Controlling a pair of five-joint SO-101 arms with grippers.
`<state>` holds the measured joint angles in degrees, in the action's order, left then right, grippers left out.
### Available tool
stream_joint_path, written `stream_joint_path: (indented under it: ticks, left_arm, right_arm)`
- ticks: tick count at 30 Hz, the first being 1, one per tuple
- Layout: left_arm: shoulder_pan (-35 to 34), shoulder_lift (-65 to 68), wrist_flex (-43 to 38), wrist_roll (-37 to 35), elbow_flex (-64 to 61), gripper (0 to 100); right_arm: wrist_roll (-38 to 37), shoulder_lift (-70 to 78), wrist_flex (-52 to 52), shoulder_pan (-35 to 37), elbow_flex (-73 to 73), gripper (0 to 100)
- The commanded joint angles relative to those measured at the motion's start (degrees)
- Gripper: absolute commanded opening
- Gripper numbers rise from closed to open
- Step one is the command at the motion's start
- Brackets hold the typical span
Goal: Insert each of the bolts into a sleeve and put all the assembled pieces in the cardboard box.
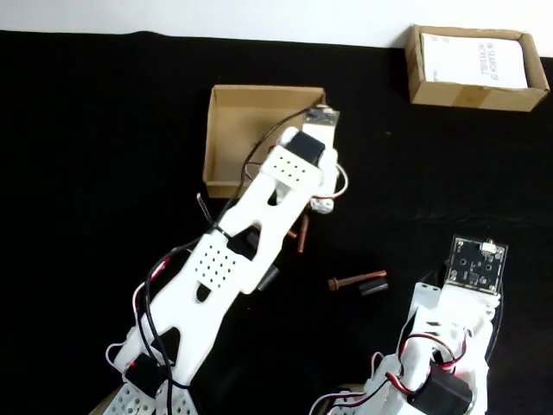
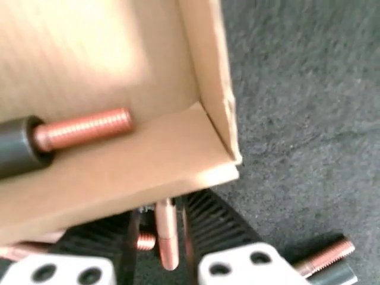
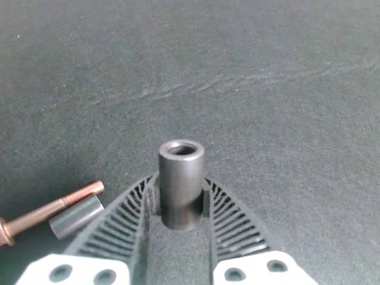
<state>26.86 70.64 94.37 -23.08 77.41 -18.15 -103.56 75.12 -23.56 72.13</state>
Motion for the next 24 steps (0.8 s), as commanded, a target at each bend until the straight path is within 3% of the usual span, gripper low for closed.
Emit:
stream_joint_path:
  ticks: [1, 5, 13, 16, 21, 24]
  left_arm:
    - [-1.1, -3.9, 0.9, 0.3, 8.2, 1]
    - [1.3, -8.4, 4.0, 0.3, 18.8, 1]
    - [6.5, -30.0, 6.6, 0.4, 17.7, 1]
    - [8.8, -38.8, 6.8, 4.1, 17.6, 1]
    - [13.5, -52.1, 6.8, 12.7, 17.3, 1]
    - [15.0, -56.5, 6.9, 13.8, 17.1, 1]
  right_arm:
    - [0.0, -0.6, -2.9, 0.0, -2.2, 0.6]
    - [4.0, -0.6, -5.3, 2.1, -7.6, 0.6]
    - [21.7, -0.6, -5.1, 15.2, -19.6, 0.6]
    - [26.4, -0.6, -4.7, 19.0, -21.7, 0.6]
    - [27.3, -0.6, 0.6, 25.2, -22.7, 0.6]
    - [27.3, -0.6, 3.1, 27.2, -22.7, 0.6]
